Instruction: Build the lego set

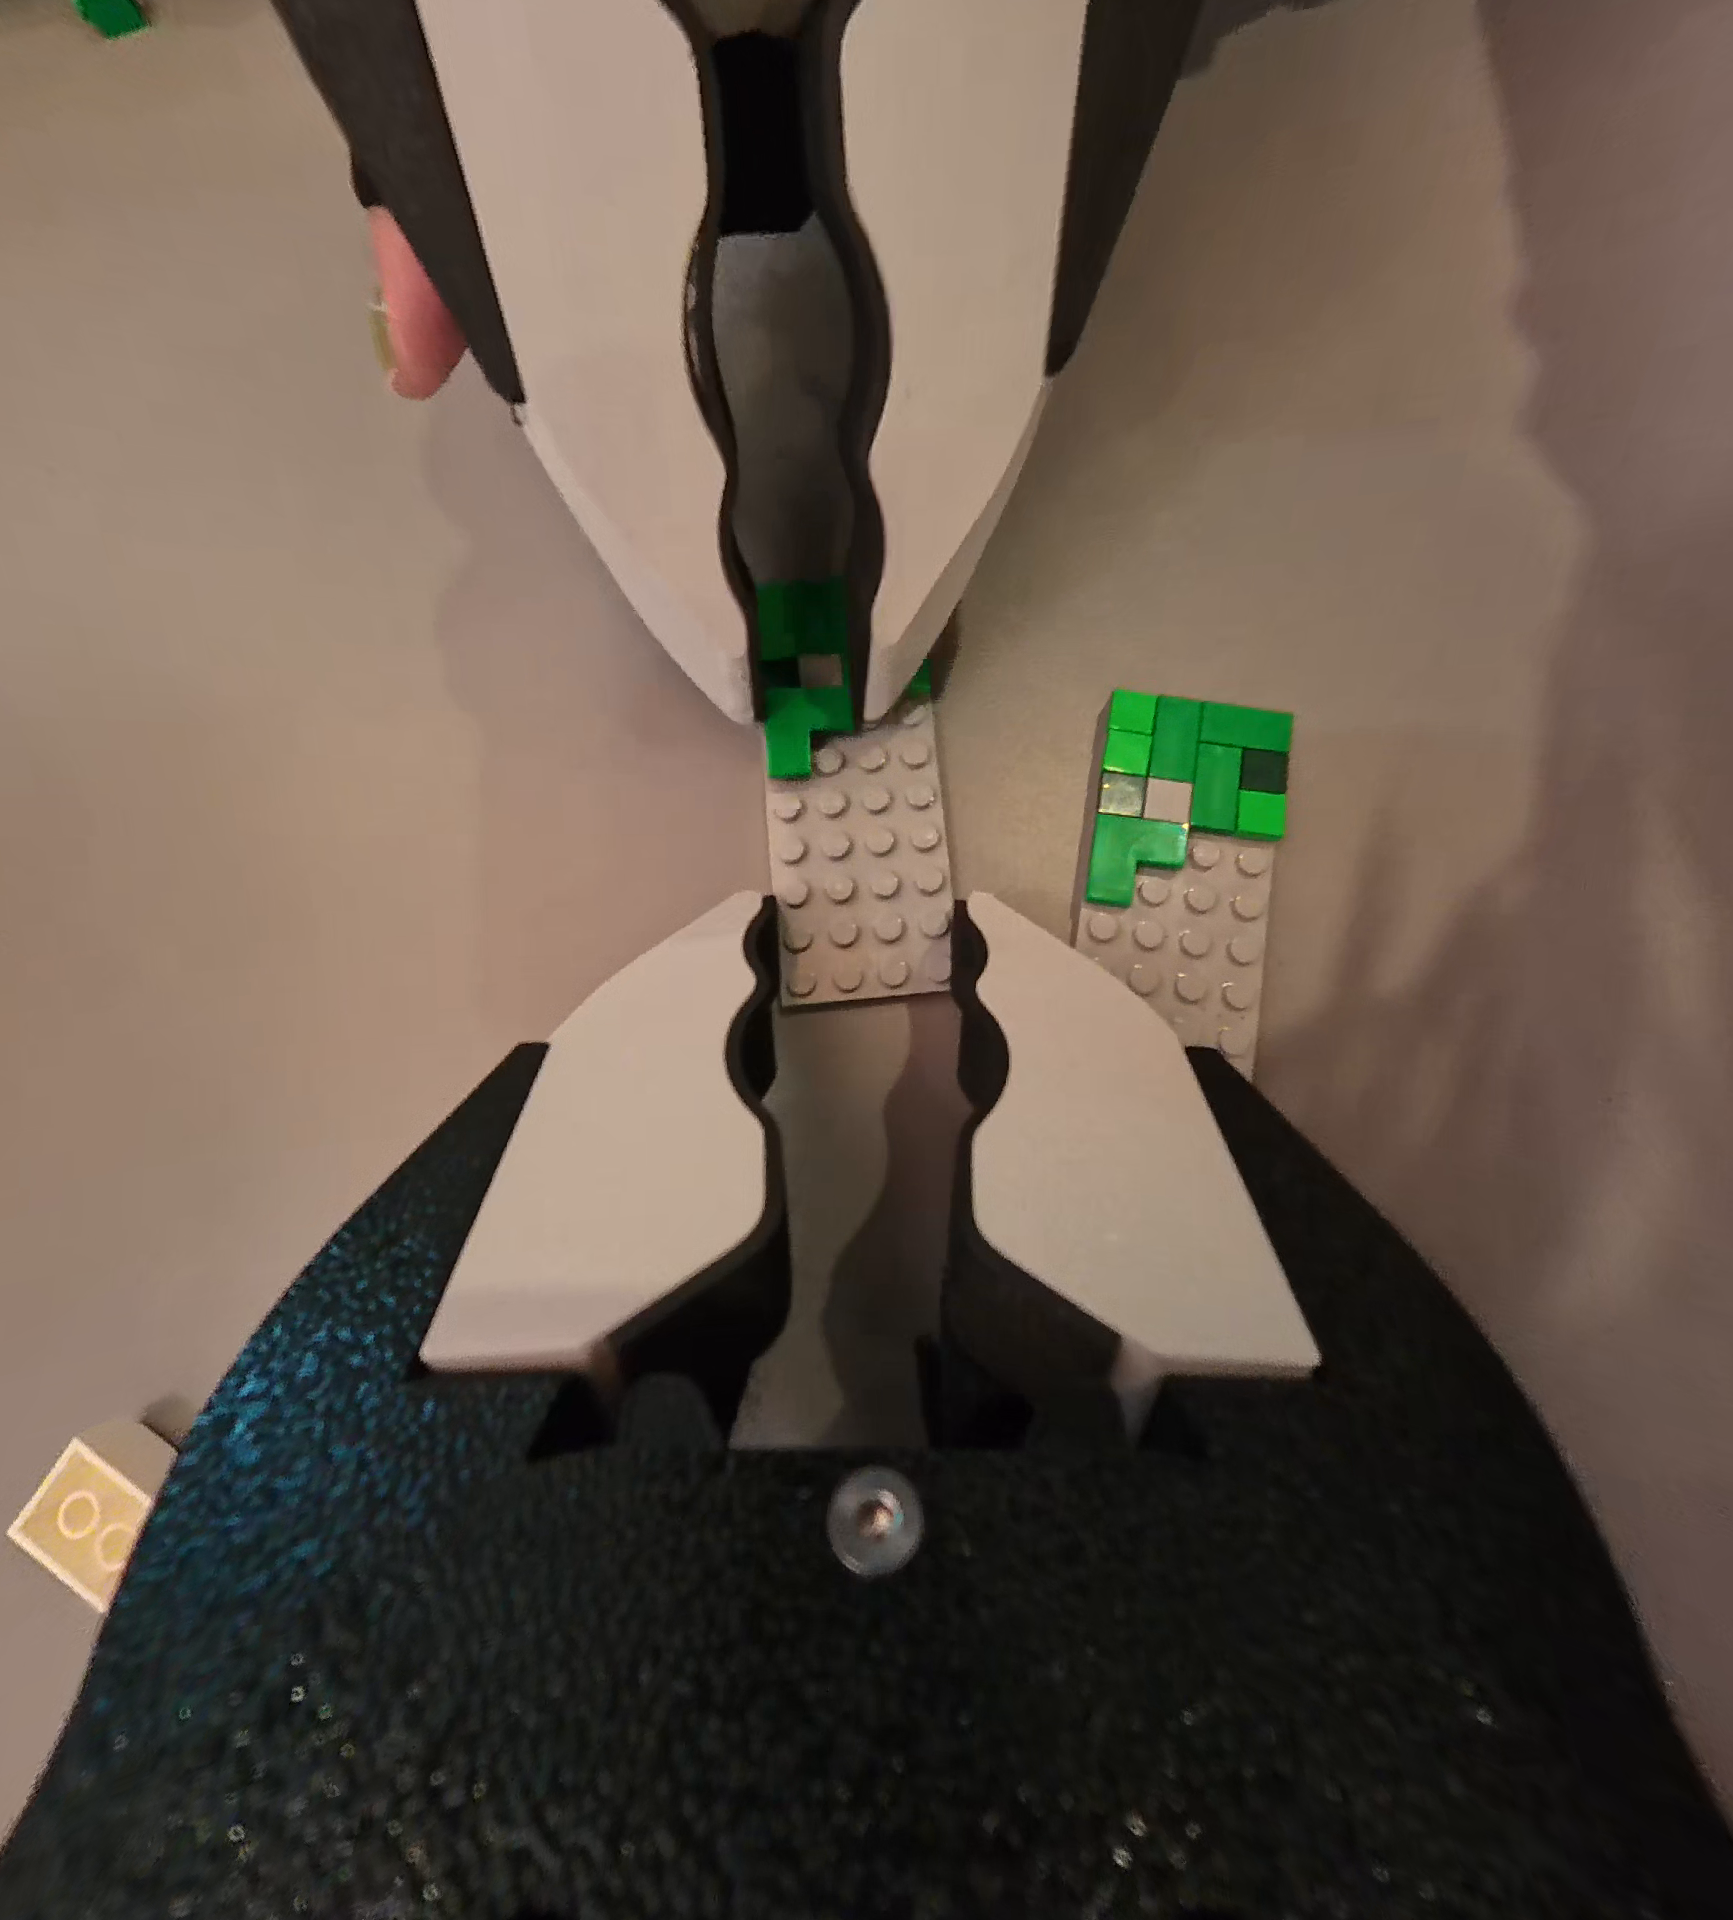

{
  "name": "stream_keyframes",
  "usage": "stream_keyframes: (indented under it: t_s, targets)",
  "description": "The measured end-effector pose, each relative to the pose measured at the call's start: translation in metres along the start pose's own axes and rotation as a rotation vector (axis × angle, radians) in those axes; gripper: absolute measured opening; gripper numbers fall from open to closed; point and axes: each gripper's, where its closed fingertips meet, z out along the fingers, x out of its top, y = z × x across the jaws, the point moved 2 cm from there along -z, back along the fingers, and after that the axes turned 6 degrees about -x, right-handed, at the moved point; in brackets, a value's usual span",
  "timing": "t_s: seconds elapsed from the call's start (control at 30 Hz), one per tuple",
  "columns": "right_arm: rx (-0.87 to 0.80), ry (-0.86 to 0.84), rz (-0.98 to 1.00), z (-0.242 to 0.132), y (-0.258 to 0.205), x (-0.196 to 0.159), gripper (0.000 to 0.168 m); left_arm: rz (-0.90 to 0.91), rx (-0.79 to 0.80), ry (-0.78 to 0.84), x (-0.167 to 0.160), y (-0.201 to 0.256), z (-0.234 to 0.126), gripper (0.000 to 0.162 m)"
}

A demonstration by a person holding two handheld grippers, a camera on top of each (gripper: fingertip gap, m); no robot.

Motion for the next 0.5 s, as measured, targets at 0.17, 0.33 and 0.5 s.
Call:
stream_keyframes:
  t_s: [0.17,0.33,0.5]
  targets:
    - [-0.001,-0.033,-0.011,0.001,0.001,0.000,0.016,0.002,0.001,0.003,0.000,0.000,0.000,0.031]
    - [0.030,-0.027,0.035,-0.002,0.001,-0.001,0.028,0.014,0.006,0.002,0.000,0.000,0.000,0.031]
    - [0.251,0.102,0.449,-0.011,0.013,0.003,0.033,0.058,0.016,0.014,0.001,0.000,0.000,0.031]
